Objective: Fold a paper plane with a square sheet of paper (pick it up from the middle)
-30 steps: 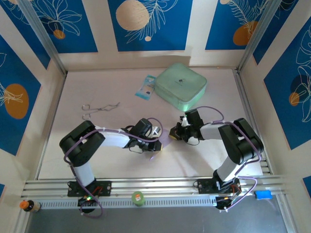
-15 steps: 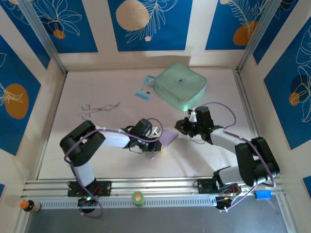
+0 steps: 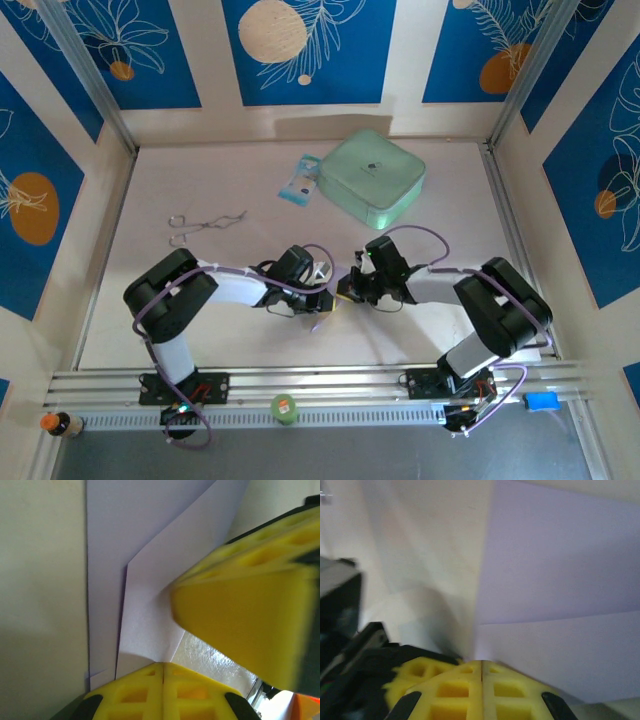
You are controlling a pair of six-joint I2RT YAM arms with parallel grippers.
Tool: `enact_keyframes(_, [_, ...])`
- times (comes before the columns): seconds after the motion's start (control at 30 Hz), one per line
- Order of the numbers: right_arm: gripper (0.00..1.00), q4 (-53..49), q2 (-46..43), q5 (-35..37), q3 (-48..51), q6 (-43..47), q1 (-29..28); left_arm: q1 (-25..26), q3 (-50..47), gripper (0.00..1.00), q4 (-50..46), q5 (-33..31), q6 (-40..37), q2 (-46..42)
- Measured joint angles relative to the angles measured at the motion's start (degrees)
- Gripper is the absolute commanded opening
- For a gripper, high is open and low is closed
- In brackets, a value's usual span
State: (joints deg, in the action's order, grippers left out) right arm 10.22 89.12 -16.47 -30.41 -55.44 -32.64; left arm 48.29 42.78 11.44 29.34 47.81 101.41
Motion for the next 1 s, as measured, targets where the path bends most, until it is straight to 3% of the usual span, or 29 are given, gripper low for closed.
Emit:
enact_keyframes(0.43, [0.0,5.25,1.97,-0.79,1.97,-1.36,2.27,0.7,-0.87,0.04,-3.69,1.03,-0.39,-8.48])
enact_keyframes(0.63, [0.0,5.18,1.99,-0.87,1.92,-0.92,2.29,1.36,-0.83,0.01,-8.7,2.78,-2.95,-8.79])
enact_keyframes(1.0, [0.0,4.57,2.21,-0.92,1.49,-0.33,2.32,1.51,-1.31,0.0,-15.85,0.07,-6.16,-8.76])
